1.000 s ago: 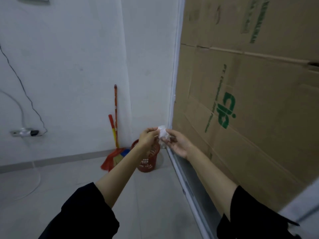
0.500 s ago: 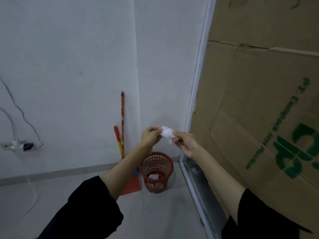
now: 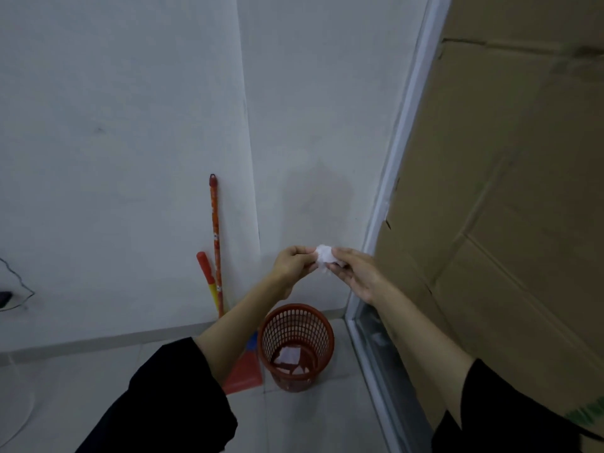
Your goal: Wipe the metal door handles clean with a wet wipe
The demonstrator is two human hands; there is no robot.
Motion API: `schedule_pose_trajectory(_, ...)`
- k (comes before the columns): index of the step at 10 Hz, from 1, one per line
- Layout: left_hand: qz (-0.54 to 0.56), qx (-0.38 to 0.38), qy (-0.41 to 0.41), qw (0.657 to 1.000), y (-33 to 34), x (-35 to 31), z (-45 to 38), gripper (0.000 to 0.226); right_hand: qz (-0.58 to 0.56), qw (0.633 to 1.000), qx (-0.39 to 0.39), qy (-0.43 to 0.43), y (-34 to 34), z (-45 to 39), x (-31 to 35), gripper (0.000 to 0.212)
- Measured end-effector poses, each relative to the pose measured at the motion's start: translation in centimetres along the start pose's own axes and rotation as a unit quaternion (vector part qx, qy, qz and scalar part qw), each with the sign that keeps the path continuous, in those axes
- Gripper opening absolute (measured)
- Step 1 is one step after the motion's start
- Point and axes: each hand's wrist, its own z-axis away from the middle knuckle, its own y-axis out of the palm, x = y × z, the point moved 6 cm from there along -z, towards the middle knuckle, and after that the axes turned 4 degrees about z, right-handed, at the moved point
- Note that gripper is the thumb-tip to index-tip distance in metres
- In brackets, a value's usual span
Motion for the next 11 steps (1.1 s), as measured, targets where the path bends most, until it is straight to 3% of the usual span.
schedule_pose_trajectory(1, -0.003, -0.017, -0.012, 1.0, -1.5, 2.1, -3.8, 0.009, 0.015, 1.0, 0.012, 0.017, 0.3, -4.5, -1.6, 0.009)
schedule_pose_trajectory(2, -0.014, -0.044, -0.02, 0.999, -3.1, 5.5, -7.3, 0.011, 0.007, 0.999, 0.007, 0.038, -0.1, -8.4, -5.1, 0.007)
schedule_pose_trajectory(4, -0.046, -0.074, -0.078, 0.993, -7.2, 17.8, -14.5, 0.013, -0.006, 0.995, -0.059, 0.078, -4.1, -16.3, -16.9, 0.018)
schedule_pose_trajectory(6, -0.081, -0.088, -0.123, 0.985, -11.5, 30.6, -19.6, 0.015, 0.088, 0.983, -0.087, 0.134, -8.7, -22.4, -29.2, 0.005)
schedule_pose_trajectory(8, -0.061, -0.126, -0.166, 0.976, -15.7, 41.8, -22.0, 0.027, 0.173, 0.965, -0.043, 0.19, -11.8, -27.3, -40.4, 0.045)
schedule_pose_trajectory(9, -0.051, -0.121, -0.162, 0.978, -16.5, 43.5, -22.1, 0.026, 0.159, 0.965, -0.039, 0.205, -12.8, -28.1, -42.1, 0.041)
schedule_pose_trajectory(11, -0.052, -0.117, -0.118, 0.985, -15.3, 39.9, -21.2, 0.024, 0.139, 0.977, -0.04, 0.156, -11.6, -26.8, -38.2, 0.03)
